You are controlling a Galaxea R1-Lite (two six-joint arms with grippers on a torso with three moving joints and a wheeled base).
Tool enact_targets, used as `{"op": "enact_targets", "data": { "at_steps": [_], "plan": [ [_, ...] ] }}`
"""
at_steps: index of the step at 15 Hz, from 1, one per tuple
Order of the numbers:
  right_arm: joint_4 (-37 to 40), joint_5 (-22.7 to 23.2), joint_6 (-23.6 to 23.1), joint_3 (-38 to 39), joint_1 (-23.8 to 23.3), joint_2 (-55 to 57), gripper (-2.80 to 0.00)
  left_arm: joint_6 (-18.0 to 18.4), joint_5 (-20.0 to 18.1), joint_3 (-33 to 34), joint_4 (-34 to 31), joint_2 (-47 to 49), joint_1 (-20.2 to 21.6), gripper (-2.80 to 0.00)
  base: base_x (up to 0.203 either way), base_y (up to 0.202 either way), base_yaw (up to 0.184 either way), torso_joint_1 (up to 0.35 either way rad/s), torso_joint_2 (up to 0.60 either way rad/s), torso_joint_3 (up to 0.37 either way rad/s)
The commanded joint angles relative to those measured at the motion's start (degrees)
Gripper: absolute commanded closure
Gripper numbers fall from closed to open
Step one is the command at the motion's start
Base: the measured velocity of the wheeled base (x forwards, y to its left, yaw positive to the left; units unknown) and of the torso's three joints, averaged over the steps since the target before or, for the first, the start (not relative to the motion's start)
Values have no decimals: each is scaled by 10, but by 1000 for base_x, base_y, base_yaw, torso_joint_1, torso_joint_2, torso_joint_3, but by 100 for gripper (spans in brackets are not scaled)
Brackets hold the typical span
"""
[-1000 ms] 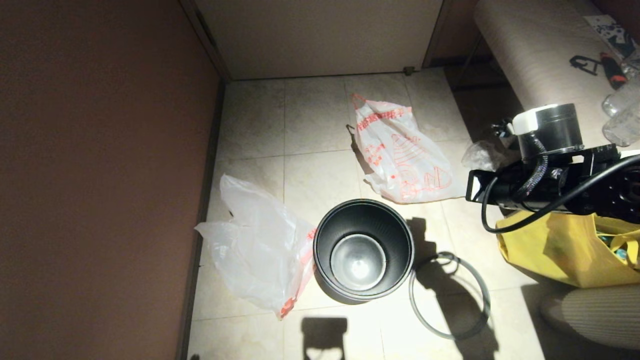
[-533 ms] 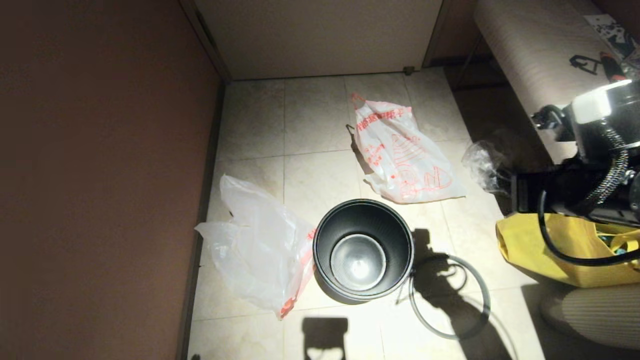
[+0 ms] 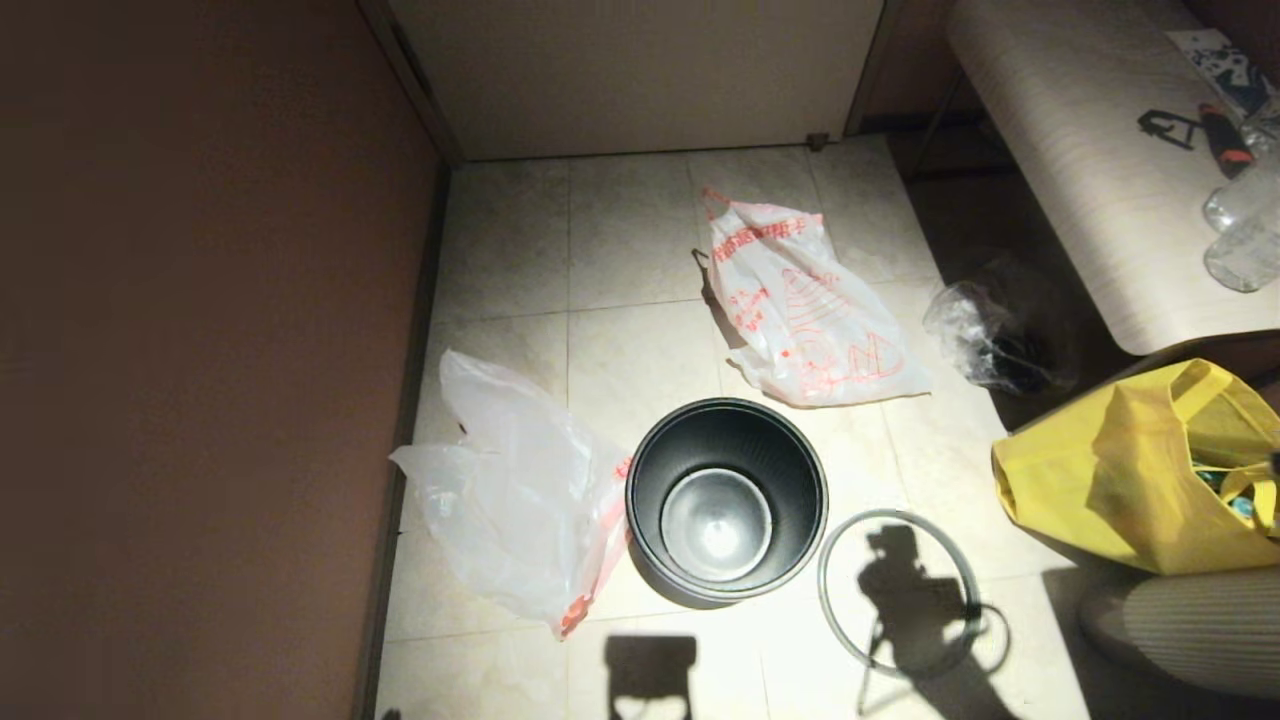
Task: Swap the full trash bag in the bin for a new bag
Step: Pick up a new trash bag
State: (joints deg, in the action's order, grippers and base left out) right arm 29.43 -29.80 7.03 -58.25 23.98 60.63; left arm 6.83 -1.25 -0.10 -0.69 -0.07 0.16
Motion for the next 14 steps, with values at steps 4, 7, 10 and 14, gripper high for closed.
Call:
{"op": "enact_targets", "data": {
  "at_steps": [4, 7, 10, 14],
  "plan": [
    [47, 55, -49, 25, -3, -259, 0, 0, 0, 0, 0, 1, 0, 0, 0, 0, 0, 0, 0, 0],
    [88, 155, -43, 43, -51, -382, 0, 0, 0, 0, 0, 1, 0, 0, 0, 0, 0, 0, 0, 0],
    [123, 319, -2, 55, -149, -442, 0, -1, 0, 0, 0, 0, 0, 0, 0, 0, 0, 0, 0, 0],
    [143, 353, 8, 44, -155, -446, 0, 0, 0, 0, 0, 1, 0, 0, 0, 0, 0, 0, 0, 0]
  ]
}}
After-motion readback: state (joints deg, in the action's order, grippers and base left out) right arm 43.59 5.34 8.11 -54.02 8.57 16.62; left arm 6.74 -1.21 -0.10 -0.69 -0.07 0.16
